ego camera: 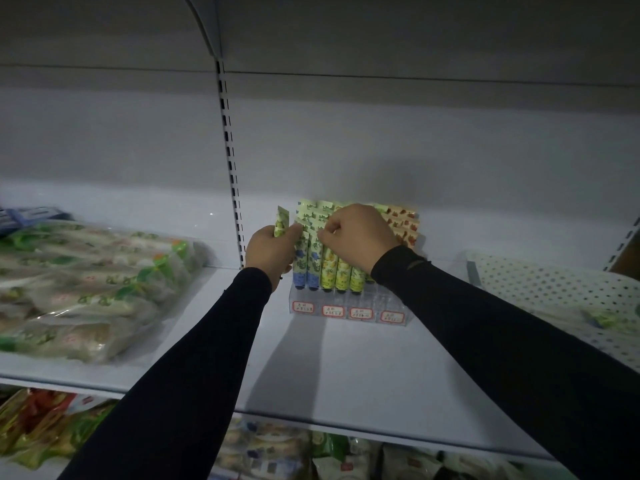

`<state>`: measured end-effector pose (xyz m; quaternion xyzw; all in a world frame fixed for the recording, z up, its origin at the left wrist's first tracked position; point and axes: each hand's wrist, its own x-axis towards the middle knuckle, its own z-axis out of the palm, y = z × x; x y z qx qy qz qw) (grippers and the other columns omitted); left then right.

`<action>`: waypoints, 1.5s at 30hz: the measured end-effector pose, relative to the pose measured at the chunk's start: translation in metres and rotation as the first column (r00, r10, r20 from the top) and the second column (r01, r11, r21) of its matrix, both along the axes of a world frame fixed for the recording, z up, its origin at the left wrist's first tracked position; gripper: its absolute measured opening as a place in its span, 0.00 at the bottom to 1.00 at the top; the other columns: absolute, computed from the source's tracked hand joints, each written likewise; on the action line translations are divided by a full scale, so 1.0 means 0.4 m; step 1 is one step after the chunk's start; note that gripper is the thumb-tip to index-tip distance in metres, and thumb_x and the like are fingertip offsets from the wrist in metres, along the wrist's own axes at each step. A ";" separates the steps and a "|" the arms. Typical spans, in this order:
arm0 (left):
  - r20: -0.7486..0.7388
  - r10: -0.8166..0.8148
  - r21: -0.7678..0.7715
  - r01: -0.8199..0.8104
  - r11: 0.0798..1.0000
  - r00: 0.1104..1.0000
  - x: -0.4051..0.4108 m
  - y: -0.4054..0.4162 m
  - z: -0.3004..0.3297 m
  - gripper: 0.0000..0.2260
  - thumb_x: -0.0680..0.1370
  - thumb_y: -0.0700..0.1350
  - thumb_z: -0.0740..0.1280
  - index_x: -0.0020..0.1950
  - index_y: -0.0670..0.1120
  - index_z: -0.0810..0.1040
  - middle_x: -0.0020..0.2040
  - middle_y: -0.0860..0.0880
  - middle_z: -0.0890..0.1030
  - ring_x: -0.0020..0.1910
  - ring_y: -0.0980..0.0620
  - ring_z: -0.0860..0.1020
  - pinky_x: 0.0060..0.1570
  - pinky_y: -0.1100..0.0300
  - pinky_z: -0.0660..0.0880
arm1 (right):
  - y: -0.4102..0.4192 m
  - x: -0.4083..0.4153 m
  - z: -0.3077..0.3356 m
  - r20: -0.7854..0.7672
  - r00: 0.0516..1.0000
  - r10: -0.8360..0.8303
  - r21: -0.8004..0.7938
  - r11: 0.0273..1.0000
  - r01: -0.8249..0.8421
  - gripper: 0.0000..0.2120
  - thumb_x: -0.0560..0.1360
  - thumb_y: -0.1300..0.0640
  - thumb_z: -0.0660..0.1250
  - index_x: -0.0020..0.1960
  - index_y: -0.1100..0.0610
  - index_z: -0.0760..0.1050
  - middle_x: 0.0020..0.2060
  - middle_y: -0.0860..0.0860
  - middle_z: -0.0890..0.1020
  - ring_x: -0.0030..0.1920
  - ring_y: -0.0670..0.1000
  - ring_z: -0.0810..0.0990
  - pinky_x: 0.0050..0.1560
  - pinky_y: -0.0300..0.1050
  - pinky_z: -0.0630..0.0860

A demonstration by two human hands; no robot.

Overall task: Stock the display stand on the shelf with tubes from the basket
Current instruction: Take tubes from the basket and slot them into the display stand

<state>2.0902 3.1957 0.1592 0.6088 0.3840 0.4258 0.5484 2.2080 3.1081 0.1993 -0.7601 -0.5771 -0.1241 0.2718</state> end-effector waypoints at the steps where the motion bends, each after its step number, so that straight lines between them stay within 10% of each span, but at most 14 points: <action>1: 0.013 0.001 -0.016 -0.001 1.000 1.000 0.004 0.002 0.000 0.10 0.79 0.47 0.67 0.41 0.43 0.75 0.31 0.49 0.75 0.28 0.52 0.70 0.30 0.60 0.69 | 0.001 0.001 -0.003 -0.009 1.000 0.005 0.001 1.000 -0.005 0.14 0.76 0.51 0.65 0.40 0.60 0.82 0.40 0.56 0.84 0.40 0.55 0.82 0.44 0.48 0.80; 18: 0.003 0.014 -0.018 -0.014 1.000 1.000 -0.004 0.001 -0.010 0.13 0.78 0.50 0.68 0.38 0.43 0.74 0.28 0.50 0.75 0.25 0.52 0.67 0.28 0.61 0.66 | -0.001 -0.006 -0.010 -0.036 0.998 0.046 -0.008 0.999 -0.046 0.14 0.75 0.56 0.64 0.36 0.64 0.79 0.34 0.58 0.82 0.35 0.56 0.80 0.40 0.48 0.78; 29: -0.004 -0.086 0.093 0.086 0.992 0.996 -0.062 -0.031 0.047 0.02 0.79 0.40 0.65 0.48 0.46 0.73 0.42 0.47 0.80 0.35 0.51 0.75 0.32 0.61 0.71 | -0.059 -0.008 0.034 -0.067 0.992 0.107 0.155 0.983 -0.096 0.17 0.78 0.54 0.63 0.36 0.64 0.78 0.34 0.56 0.80 0.38 0.54 0.77 0.40 0.44 0.73; 35: 0.102 -0.430 0.029 0.430 0.903 0.897 -0.088 -0.065 0.046 0.05 0.81 0.40 0.66 0.53 0.46 0.81 0.42 0.47 0.83 0.37 0.50 0.79 0.42 0.54 0.77 | -0.096 -0.015 0.058 -0.296 0.933 0.203 0.181 0.971 -0.154 0.16 0.80 0.46 0.61 0.58 0.55 0.79 0.49 0.45 0.80 0.50 0.45 0.77 0.51 0.39 0.72; 45: 0.218 -0.616 -0.082 0.644 0.761 0.757 -0.080 -0.120 0.042 0.08 0.81 0.40 0.64 0.58 0.39 0.76 0.46 0.40 0.81 0.39 0.45 0.78 0.43 0.52 0.75 | -0.132 0.020 0.057 -0.683 0.683 0.257 0.196 0.966 -0.167 0.06 0.79 0.54 0.65 0.47 0.56 0.78 0.40 0.52 0.82 0.35 0.47 0.81 0.35 0.37 0.78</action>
